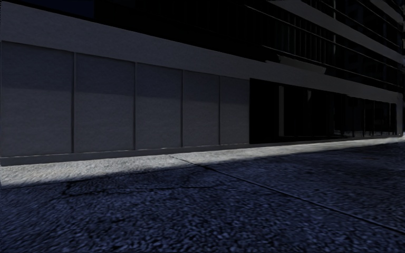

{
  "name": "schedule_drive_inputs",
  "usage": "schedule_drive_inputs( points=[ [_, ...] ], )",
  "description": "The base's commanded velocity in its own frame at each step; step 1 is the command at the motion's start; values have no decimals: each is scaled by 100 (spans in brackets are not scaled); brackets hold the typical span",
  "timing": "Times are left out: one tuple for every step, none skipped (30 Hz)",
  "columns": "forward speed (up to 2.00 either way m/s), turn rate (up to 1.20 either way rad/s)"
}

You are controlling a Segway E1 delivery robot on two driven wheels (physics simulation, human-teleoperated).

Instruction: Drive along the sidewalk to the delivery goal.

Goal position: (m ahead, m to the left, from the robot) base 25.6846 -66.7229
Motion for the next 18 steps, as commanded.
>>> schedule_drive_inputs(
  points=[
    [200,-63],
    [200,-63],
    [200,-63],
    [200,-63],
    [200,-63],
    [200,-63],
    [200,-63],
    [200,-63],
    [200,-63],
    [200,-63],
    [200,-63],
    [200,-63],
    [200,-63],
    [200,-63],
    [200,-63],
    [200,-63],
    [200,-63],
    [200,-63]
  ],
)
